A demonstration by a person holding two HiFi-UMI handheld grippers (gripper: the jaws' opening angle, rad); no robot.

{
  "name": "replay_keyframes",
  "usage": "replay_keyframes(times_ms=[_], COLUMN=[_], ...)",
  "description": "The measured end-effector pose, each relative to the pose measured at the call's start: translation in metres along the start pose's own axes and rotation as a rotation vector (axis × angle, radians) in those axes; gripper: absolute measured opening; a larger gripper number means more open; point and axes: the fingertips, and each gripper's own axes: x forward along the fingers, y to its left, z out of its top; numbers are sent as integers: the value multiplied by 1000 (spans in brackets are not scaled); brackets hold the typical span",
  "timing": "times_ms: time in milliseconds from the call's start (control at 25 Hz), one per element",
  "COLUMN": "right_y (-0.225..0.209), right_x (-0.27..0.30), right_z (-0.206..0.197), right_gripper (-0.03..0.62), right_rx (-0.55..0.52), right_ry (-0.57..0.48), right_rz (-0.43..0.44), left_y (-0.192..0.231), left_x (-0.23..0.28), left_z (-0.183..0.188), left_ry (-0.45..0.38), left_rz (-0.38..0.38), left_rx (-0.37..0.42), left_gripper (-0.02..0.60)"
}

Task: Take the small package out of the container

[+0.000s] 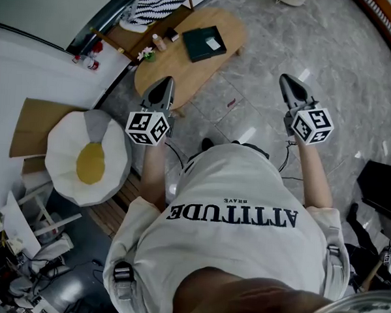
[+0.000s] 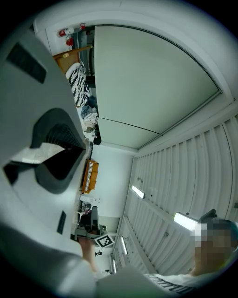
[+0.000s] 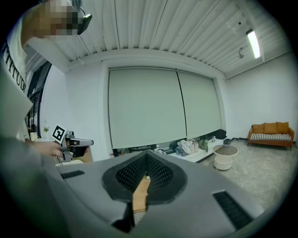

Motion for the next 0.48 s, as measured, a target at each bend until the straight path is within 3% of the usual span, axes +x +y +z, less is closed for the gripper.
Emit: replay_keyframes(times_ms=[480], right_y=[24], right_x=[5], right_z=[-4], right_gripper=[20], right_rx=[9], right_ry=[8], right_rz=[-30], left_y=[17], left_x=[-11], left_z=[-9], left_ry=[15], left_rz=[-32], left_rx=[-8], left_gripper=[21])
